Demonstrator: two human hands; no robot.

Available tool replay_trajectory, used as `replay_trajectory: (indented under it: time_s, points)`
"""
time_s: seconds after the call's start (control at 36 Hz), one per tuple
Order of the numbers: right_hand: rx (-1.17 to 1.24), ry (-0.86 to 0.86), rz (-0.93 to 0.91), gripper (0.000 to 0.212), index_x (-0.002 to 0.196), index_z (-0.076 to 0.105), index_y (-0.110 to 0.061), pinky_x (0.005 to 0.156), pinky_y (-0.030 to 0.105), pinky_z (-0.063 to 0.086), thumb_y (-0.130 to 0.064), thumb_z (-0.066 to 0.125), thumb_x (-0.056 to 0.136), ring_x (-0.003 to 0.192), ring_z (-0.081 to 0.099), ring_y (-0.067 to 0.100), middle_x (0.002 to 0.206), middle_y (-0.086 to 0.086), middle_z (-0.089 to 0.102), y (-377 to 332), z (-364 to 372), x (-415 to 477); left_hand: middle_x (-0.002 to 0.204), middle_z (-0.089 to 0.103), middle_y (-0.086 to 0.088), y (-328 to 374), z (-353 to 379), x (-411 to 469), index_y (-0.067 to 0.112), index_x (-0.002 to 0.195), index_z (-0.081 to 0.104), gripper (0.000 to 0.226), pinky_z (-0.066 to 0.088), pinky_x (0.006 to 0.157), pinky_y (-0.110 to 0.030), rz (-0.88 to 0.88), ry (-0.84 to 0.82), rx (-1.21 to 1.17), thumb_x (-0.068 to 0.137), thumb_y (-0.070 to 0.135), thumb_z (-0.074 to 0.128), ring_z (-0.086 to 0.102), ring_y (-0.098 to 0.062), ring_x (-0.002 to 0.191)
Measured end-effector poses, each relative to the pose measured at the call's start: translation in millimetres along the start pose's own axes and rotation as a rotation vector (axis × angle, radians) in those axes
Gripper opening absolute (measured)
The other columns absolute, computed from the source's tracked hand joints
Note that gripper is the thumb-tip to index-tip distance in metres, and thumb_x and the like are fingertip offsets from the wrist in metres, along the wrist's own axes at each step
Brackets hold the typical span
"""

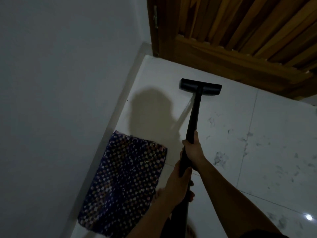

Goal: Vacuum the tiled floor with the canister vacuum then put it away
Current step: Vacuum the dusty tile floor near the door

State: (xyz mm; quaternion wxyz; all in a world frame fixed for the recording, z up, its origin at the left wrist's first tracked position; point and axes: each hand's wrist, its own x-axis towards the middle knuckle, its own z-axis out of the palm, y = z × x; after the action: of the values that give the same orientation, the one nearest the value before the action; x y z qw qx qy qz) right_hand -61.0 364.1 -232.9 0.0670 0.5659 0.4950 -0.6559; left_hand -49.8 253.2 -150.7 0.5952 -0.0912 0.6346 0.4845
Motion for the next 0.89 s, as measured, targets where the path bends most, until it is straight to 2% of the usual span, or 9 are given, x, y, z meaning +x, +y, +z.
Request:
replay_trajectory:
  time_s: [0.11, 0.28, 0.44, 0.58, 0.67, 0.89]
  points:
    - [-0.021, 0.008, 0.003, 0.07, 0.149, 0.014, -0.039, 0.057, 0.034, 0.048, -0.011, 0.047, 0.094, 0.056, 0.052, 0.025, 0.068, 0.008, 0.05, -8, -5, 9, 0.067, 0.052, -0.005, 8, 3, 10, 0.028, 0.138, 0.035, 0.04, 0.044, 0.036, -0.02, -0.001, -0.009, -0.011, 0.098, 0.027, 0.044, 0.05, -0.009, 0.038]
    - [0.003, 0.028, 0.038, 0.071, 0.15, 0.013, -0.037, 0.048, 0.028, 0.046, -0.011, 0.047, 0.094, 0.055, 0.052, 0.024, 0.07, 0.009, 0.051, -3, -18, 14, 0.072, 0.054, -0.005, 8, 16, 15, 0.031, 0.143, 0.031, 0.047, 0.046, 0.039, -0.019, -0.006, -0.005, 0.015, 0.098, 0.029, 0.045, 0.053, -0.011, 0.05]
    - [0.02, 0.048, 0.045, 0.069, 0.15, 0.015, -0.035, 0.041, 0.024, 0.044, -0.01, 0.046, 0.094, 0.053, 0.051, 0.024, 0.069, 0.009, 0.051, 9, -32, 6, 0.068, 0.052, -0.006, -3, 30, 8, 0.03, 0.141, 0.032, 0.045, 0.044, 0.035, -0.019, -0.021, -0.012, 0.016, 0.098, 0.029, 0.045, 0.051, -0.004, 0.035]
    - [0.052, 0.056, 0.046, 0.069, 0.151, 0.014, -0.035, 0.047, 0.027, 0.045, -0.01, 0.046, 0.095, 0.053, 0.05, 0.022, 0.066, 0.009, 0.049, 21, -48, -12, 0.067, 0.052, -0.005, -17, 43, -8, 0.031, 0.141, 0.033, 0.045, 0.045, 0.037, -0.02, -0.003, -0.018, 0.053, 0.098, 0.029, 0.044, 0.051, -0.008, 0.039]
    - [0.037, 0.054, 0.045, 0.068, 0.149, 0.016, -0.035, 0.05, 0.03, 0.045, -0.011, 0.047, 0.094, 0.054, 0.051, 0.024, 0.067, 0.008, 0.05, 30, -57, -21, 0.066, 0.05, -0.005, -21, 53, -20, 0.027, 0.139, 0.034, 0.042, 0.043, 0.035, -0.019, -0.011, -0.038, 0.03, 0.098, 0.027, 0.044, 0.049, -0.006, 0.035]
    - [0.028, 0.002, 0.067, 0.067, 0.149, 0.017, -0.034, 0.051, 0.031, 0.046, -0.012, 0.046, 0.092, 0.052, 0.051, 0.022, 0.068, 0.007, 0.05, 50, -74, -41, 0.067, 0.051, -0.005, -42, 73, -40, 0.028, 0.138, 0.035, 0.039, 0.044, 0.037, -0.02, 0.008, -0.01, 0.074, 0.099, 0.027, 0.041, 0.049, -0.007, 0.036]
